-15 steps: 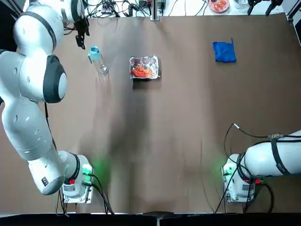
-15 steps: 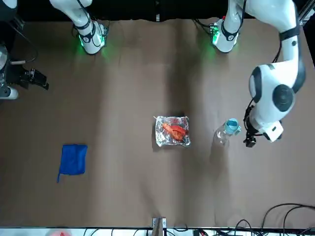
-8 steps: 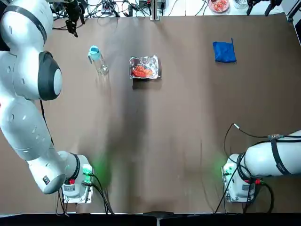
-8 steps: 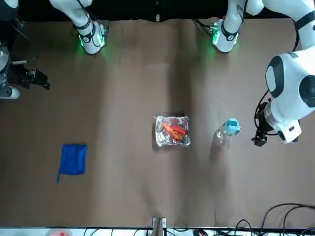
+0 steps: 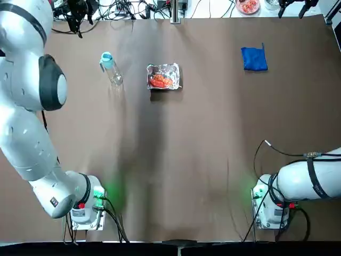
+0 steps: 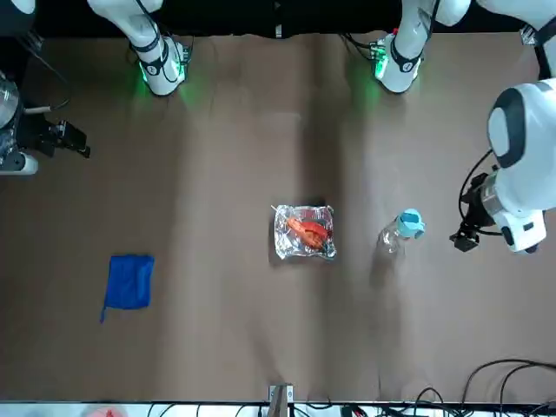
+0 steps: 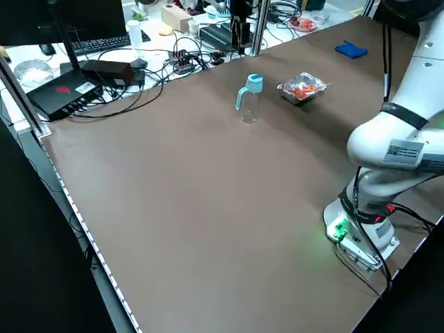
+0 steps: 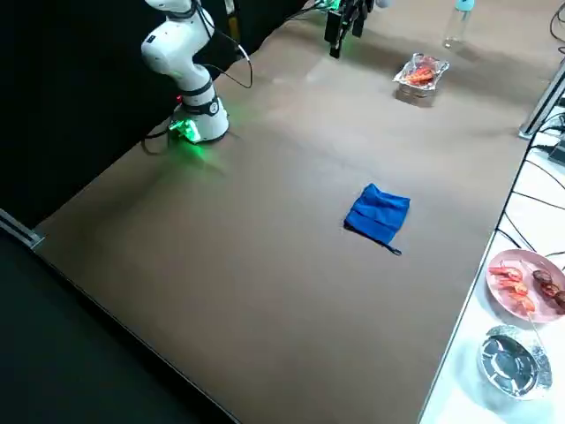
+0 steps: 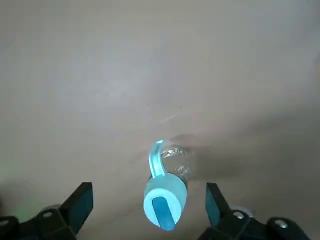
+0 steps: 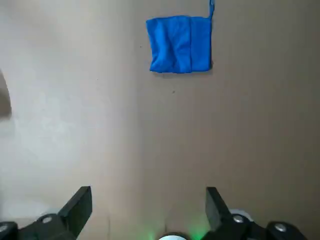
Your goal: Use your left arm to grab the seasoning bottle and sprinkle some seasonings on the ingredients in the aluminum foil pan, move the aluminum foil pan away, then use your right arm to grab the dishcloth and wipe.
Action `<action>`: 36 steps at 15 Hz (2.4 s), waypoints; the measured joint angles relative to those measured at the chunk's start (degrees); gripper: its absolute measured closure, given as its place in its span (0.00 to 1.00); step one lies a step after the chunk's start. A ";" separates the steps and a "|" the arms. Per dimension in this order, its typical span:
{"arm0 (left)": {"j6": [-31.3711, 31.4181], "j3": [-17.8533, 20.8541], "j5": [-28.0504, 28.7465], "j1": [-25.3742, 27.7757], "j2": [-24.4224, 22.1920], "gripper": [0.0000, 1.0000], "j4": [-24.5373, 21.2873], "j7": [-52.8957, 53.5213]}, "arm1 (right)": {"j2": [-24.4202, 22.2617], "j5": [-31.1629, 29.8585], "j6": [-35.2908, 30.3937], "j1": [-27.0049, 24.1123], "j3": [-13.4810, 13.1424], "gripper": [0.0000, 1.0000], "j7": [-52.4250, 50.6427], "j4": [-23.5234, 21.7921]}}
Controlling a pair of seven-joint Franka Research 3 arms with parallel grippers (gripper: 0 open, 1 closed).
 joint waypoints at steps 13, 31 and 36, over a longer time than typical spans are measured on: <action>-1.64 -41.67 15.45 28.70 -5.19 0.00 3.58 20.07 | 0.00 0.00 0.00 0.09 -0.11 0.00 0.00 0.00; 4.74 -47.99 15.55 23.18 -7.40 0.00 -3.66 40.68 | 0.00 0.00 0.01 0.14 -0.13 0.00 0.00 0.00; 7.11 -48.12 15.54 18.08 -1.81 0.00 -3.38 30.31 | 0.00 0.00 0.00 0.14 -0.14 0.00 0.00 0.00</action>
